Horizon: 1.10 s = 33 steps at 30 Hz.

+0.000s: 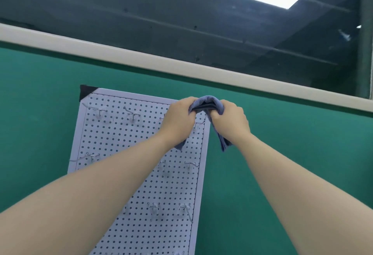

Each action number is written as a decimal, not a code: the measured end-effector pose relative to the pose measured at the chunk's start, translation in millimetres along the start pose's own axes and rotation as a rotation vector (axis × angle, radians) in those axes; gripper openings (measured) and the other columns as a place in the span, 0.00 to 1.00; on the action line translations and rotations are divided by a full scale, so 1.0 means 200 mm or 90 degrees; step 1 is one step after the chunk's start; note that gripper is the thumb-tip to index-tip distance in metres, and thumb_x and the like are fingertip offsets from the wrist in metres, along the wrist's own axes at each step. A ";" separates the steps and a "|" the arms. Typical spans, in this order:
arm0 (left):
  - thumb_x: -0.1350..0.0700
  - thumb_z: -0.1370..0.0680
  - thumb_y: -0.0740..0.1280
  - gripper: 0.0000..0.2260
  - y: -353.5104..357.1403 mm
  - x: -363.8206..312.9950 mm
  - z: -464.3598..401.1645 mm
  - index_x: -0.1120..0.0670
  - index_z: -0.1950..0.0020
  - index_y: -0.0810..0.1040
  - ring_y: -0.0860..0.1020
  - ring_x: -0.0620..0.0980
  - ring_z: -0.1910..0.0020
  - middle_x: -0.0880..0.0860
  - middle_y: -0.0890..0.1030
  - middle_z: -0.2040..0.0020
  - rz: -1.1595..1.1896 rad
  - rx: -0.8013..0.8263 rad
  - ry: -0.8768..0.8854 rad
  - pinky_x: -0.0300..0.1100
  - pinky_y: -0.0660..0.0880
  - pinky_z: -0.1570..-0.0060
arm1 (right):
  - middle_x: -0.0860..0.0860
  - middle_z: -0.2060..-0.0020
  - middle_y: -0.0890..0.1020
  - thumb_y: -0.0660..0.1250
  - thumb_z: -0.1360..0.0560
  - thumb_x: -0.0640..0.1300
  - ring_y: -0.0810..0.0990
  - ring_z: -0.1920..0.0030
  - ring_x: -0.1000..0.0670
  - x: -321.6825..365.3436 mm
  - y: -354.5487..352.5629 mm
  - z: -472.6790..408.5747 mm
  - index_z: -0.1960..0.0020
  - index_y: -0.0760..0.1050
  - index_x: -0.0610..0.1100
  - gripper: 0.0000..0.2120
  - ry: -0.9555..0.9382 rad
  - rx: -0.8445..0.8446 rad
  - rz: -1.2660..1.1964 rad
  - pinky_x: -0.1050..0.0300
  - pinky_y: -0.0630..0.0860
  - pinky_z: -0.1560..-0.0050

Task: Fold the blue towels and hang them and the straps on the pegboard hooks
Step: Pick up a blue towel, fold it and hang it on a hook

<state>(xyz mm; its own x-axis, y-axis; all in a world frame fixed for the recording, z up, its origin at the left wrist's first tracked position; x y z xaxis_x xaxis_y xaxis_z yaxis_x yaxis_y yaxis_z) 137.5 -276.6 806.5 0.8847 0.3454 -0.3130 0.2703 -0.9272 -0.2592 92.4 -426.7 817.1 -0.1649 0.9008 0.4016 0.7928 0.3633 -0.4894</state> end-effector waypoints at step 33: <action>0.61 0.15 0.58 0.17 -0.04 0.04 0.37 0.51 0.27 0.72 0.75 0.47 0.38 0.43 0.77 0.39 -0.043 0.107 -0.168 0.37 0.70 0.42 | 0.49 0.43 0.82 0.62 0.20 0.50 0.82 0.47 0.41 -0.15 0.16 0.30 0.26 0.69 0.52 0.22 0.047 0.082 -0.039 0.47 0.81 0.48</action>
<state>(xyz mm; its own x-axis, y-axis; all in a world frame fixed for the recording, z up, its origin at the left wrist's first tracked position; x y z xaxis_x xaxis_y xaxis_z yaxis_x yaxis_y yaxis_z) 114.9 -255.4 737.5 0.7316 0.4512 -0.5111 0.2390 -0.8718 -0.4277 87.2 -428.1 742.8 -0.1640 0.8577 0.4873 0.7001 0.4492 -0.5551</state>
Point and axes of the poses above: each hand's wrist, its own z-axis away from the middle knuckle, its own y-axis out of the palm, x = y × z, the point moved 8 cm from there along -z, towards the middle knuckle
